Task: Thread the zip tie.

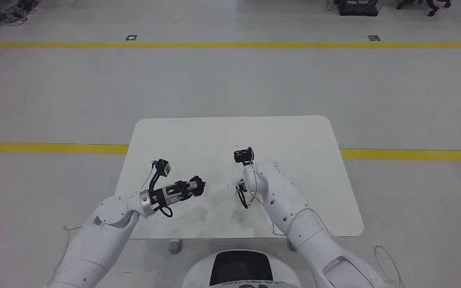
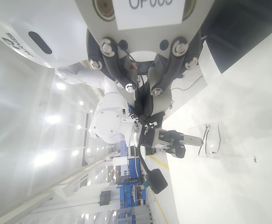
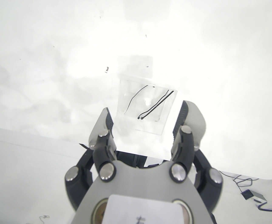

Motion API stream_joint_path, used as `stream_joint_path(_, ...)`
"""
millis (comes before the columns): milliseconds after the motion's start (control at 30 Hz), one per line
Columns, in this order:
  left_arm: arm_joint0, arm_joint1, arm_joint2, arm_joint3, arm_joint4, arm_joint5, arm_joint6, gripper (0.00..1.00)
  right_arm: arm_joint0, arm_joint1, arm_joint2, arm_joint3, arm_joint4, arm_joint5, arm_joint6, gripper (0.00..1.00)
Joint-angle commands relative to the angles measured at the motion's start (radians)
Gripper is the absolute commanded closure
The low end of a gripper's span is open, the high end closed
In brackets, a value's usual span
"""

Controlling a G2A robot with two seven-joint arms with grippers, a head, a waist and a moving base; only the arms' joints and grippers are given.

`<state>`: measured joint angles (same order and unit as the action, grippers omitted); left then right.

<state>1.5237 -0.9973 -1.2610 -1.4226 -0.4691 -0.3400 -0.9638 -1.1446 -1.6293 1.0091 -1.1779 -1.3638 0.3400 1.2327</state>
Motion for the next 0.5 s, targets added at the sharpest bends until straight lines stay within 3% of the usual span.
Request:
stream_joint_path(0,0.0,0.0,0.0,0.0,0.0,0.0,0.0,1.0,-0.004,-0.007,0.004,0.004,-0.009,0.0,-0.001,0.62)
stream_joint_path(467,0.0,0.0,0.0,0.0,0.0,0.0,0.0,1.0,0.004,-0.045,0.04,0.09,-0.017,0.0,-0.036,0.67)
